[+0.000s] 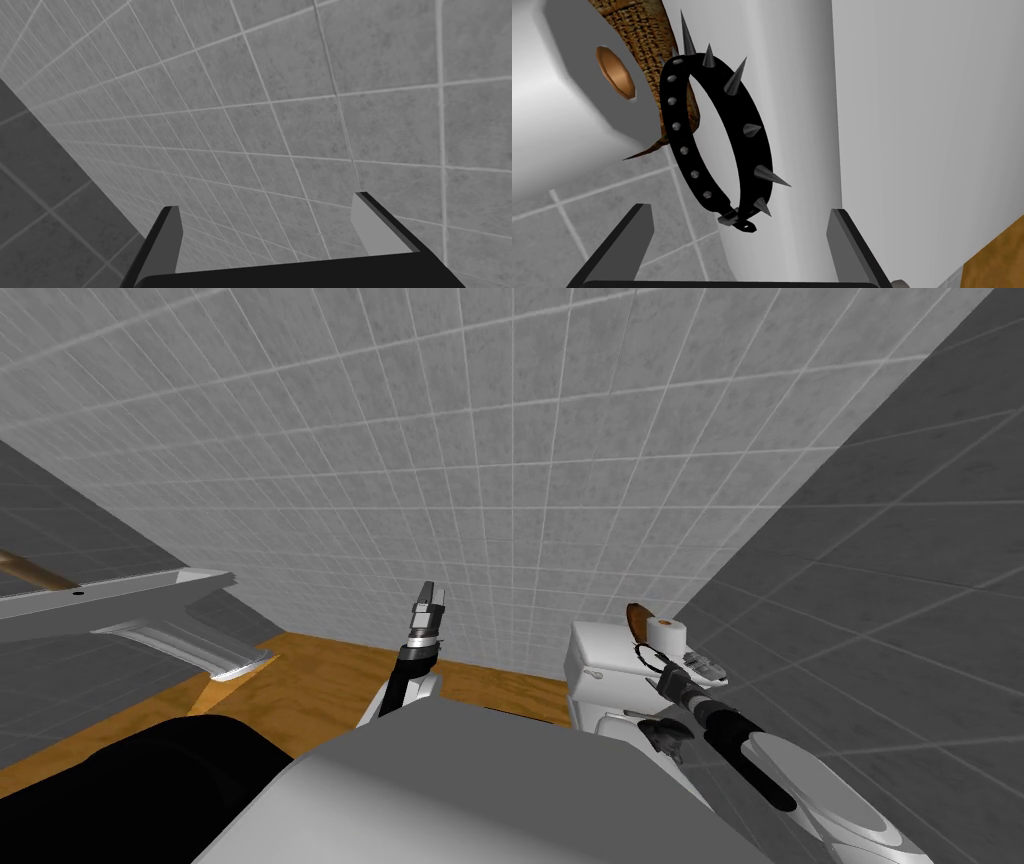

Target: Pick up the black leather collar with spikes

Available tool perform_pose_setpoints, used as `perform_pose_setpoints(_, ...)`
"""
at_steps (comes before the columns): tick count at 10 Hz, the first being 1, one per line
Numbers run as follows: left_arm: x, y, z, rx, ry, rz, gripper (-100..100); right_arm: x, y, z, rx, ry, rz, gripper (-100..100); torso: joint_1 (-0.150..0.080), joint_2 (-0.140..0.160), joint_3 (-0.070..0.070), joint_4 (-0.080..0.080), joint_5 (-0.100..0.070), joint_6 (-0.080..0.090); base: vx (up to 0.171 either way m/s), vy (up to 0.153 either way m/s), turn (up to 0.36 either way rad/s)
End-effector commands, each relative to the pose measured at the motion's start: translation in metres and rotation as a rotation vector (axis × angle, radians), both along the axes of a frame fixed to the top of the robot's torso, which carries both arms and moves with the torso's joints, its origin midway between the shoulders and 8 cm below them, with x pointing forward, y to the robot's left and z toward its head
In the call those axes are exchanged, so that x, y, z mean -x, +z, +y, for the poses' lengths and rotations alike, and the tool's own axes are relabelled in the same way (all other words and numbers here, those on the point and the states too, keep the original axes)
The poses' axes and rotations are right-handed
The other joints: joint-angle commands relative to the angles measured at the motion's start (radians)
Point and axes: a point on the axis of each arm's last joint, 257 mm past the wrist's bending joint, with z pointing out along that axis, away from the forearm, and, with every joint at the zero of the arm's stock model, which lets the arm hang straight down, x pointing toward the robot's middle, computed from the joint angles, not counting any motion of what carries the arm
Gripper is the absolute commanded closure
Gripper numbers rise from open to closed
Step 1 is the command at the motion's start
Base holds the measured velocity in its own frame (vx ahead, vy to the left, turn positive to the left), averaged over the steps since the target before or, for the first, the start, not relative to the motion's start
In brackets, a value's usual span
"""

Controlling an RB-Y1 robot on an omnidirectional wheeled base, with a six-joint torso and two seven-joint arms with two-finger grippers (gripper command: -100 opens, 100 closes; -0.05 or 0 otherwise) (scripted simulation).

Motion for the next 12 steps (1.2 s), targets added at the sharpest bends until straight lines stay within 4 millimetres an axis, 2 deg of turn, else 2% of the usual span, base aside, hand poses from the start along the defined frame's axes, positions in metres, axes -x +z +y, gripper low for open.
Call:
perform_pose_setpoints(1, 0.000, 0.000, 0.000, 0.000, 0.000, 0.000, 0, -0.002, -0.001, -0.009, -0.001, -0.025, -0.001, -100, 0.000, 0.000, 0.000, 0.000, 0.000, 0.000, -0.103, -0.037, 0.189)
perform_pose_setpoints(9, 0.000, 0.000, 0.000, 0.000, 0.000, 0.000, 0, 0.001, -0.007, -0.080, 0.002, -0.223, 0.001, -100, -0.002, -0.001, 0.000, 0.001, -0.002, -0.003, -0.113, -0.008, 0.236)
perform_pose_setpoints(11, 0.000, 0.000, 0.000, 0.000, 0.000, 0.000, 0, 0.002, -0.009, -0.078, 0.003, -0.216, 0.004, -100, -0.003, -0.006, -0.003, 0.000, -0.002, -0.004, -0.041, 0.002, 0.038)
perform_pose_setpoints(12, 0.000, 0.000, 0.000, 0.000, 0.000, 0.000, 0, 0.002, -0.009, -0.079, 0.002, -0.219, 0.003, 100, -0.003, -0.009, -0.005, 0.000, -0.002, -0.004, -0.006, 0.000, 0.000)
